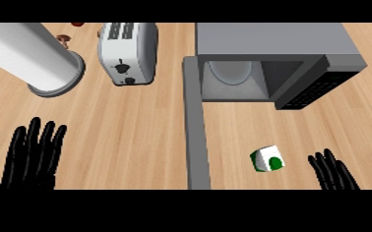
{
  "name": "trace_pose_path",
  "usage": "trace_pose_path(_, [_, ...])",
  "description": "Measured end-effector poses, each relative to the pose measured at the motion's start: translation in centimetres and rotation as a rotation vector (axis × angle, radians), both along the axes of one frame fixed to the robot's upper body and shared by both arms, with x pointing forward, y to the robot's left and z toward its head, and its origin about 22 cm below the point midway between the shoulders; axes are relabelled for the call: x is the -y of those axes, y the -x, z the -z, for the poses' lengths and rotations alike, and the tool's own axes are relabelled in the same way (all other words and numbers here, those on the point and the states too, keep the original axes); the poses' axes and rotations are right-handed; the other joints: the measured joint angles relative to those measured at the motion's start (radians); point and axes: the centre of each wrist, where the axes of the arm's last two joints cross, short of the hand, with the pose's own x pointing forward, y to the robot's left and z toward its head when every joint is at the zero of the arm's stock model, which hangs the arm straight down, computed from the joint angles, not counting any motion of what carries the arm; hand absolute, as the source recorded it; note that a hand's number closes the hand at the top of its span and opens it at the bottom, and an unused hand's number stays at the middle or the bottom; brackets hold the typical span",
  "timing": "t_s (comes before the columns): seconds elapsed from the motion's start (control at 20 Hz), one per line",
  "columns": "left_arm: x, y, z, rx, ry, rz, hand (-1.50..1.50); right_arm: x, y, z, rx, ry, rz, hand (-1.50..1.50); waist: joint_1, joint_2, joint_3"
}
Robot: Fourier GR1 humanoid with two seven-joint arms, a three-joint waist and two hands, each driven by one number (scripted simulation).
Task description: Pick up the milk, place it into the microwave and close the microwave
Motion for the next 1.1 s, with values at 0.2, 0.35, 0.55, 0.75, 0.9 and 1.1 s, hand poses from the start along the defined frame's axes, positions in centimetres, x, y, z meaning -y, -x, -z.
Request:
trace_pose_path(0.2, [-0.1,1.0,0.8,0.007,0.001,0.007,-1.5,0.0,-0.2,2.2,-0.026,-0.021,0.012,-1.5,0.002,0.0,0.0])
trace_pose_path(0.35, [-0.3,1.7,0.7,0.007,0.001,0.005,-1.5,0.3,-0.7,4.1,-0.037,-0.029,0.023,-1.5,0.003,0.001,0.0])
trace_pose_path(0.55, [-0.7,2.5,1.4,0.009,0.006,-0.002,-1.5,0.5,-1.6,6.9,-0.053,-0.023,0.064,-1.5,0.005,0.001,0.0])
trace_pose_path(0.75, [-0.6,2.8,2.1,0.01,0.008,0.001,-1.5,0.4,-2.2,9.6,-0.068,-0.019,0.125,-1.5,0.005,0.002,0.0])
trace_pose_path(0.9, [-0.6,3.2,2.6,0.007,0.009,0.004,-1.5,0.9,-3.0,11.6,-0.077,-0.004,0.167,-1.5,0.006,0.002,0.0])
trace_pose_path(1.1, [-0.8,3.9,2.6,0.003,0.007,0.004,-1.5,2.0,-3.4,13.9,-0.092,0.017,0.19,-1.5,0.007,0.002,0.0])
